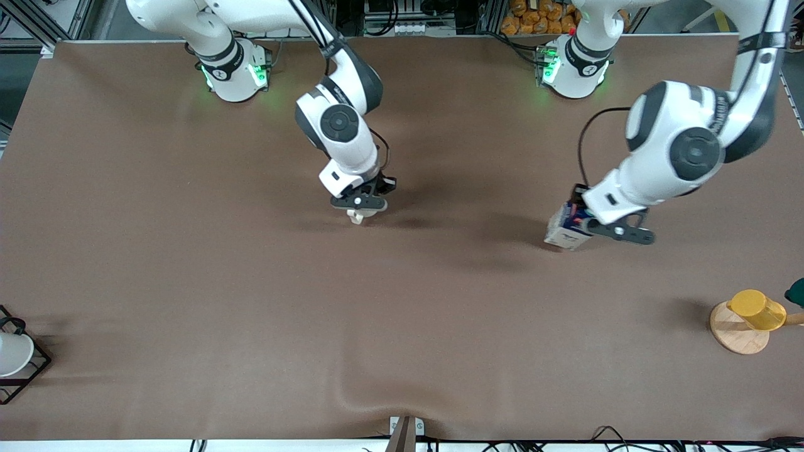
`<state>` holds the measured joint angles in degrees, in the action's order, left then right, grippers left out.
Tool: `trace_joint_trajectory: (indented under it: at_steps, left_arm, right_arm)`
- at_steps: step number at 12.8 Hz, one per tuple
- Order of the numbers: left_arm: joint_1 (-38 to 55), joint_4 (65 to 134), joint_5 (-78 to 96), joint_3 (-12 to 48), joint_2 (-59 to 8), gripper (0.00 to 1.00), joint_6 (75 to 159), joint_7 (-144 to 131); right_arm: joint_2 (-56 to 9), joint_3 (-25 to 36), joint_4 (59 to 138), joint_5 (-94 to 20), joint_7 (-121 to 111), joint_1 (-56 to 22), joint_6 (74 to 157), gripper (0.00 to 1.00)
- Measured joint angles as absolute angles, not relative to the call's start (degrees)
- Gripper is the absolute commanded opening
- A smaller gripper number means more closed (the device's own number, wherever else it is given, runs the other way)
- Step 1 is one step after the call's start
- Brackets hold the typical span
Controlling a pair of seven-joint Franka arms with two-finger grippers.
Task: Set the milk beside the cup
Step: 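Lift the carton with the left gripper while the right gripper carries the mug inward, then lower the white mug onto the table center, open the right gripper, withdraw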
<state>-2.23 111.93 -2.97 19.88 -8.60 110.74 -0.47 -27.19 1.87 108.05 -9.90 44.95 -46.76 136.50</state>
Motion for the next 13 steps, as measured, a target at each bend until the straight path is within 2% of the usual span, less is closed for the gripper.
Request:
trace_joint_trajectory:
  at_steps: [1,2,3,4,8,13]
  left_arm:
    - [0.17,111.14,-2.97,20.04,-8.74,0.51,110.31,-0.47]
    - [2.75,110.16,-2.96,20.11,-9.0,0.51,109.96,-0.48]
    - [5.18,109.13,-2.97,20.14,-9.34,0.51,109.74,-0.49]
    - [7.44,108.02,-2.97,20.18,-9.73,0.52,109.5,-0.49]
    - [12.04,105.32,-2.97,20.14,-10.82,0.52,107.75,-0.53]
    - [15.95,104.93,-2.88,20.46,-11.01,0.52,106.07,-6.22]
  right_arm:
    - [-28.82,1.87,106.47,-9.9,45.97,-47.08,136.39,0.0]
    - [-30.04,1.88,105.56,-9.9,46.49,-47.16,136.33,0.53]
    - [-30.71,1.98,105.12,-9.94,46.72,-47.16,136.35,0.9]
    - [-30.77,2.2,104.76,-9.94,46.9,-47.14,135.83,1.0]
    - [-28.71,3.22,102.9,-9.95,47.03,-46.7,129.15,1.0]
    - [-15.57,3.79,101.82,-9.92,45.03,-40.02,114.94,1.0]
